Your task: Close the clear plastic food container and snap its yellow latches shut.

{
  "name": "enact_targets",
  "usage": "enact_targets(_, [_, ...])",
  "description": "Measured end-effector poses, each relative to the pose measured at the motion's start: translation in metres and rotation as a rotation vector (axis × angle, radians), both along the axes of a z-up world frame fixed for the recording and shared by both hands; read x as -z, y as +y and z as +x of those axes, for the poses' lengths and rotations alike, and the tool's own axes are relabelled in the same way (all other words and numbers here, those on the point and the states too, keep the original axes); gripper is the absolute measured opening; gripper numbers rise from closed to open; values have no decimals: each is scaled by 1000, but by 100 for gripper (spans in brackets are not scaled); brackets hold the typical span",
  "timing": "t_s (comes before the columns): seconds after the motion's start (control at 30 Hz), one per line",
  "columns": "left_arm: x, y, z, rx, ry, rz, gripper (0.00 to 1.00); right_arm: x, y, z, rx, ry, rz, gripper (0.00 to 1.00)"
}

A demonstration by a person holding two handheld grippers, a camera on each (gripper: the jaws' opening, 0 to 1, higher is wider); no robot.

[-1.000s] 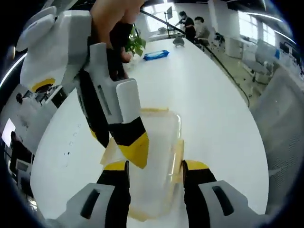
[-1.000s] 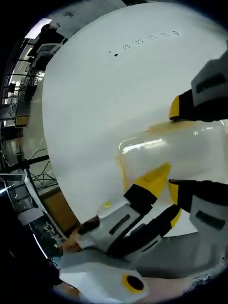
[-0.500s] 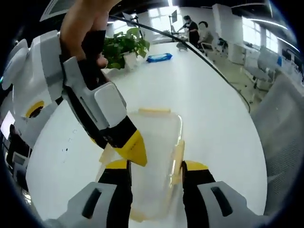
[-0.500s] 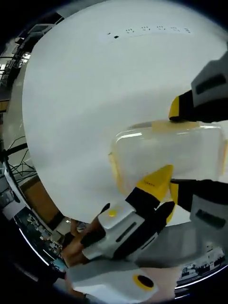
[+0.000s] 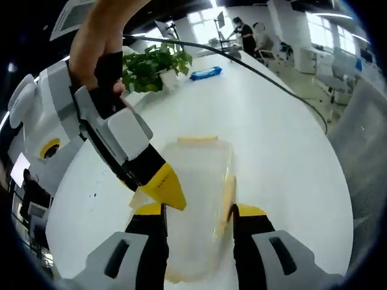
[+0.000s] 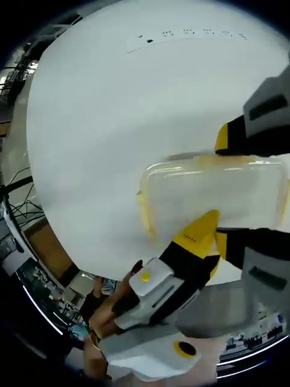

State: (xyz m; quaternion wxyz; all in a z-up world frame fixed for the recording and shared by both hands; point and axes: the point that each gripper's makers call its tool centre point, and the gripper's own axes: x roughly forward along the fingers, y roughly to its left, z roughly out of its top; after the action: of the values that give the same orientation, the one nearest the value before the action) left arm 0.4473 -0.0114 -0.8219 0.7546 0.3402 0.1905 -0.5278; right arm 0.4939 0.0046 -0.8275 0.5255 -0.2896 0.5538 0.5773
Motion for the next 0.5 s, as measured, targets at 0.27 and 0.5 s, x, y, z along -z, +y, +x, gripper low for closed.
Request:
enact_targets(0.27, [-1,8,0,-16,-28,-24,35,2,-1,-3,7,-12,-9,45])
enact_targets(0.5, [-2,1,-1,-7,-22,-23,37,2,0,-4,9,-26,4,45])
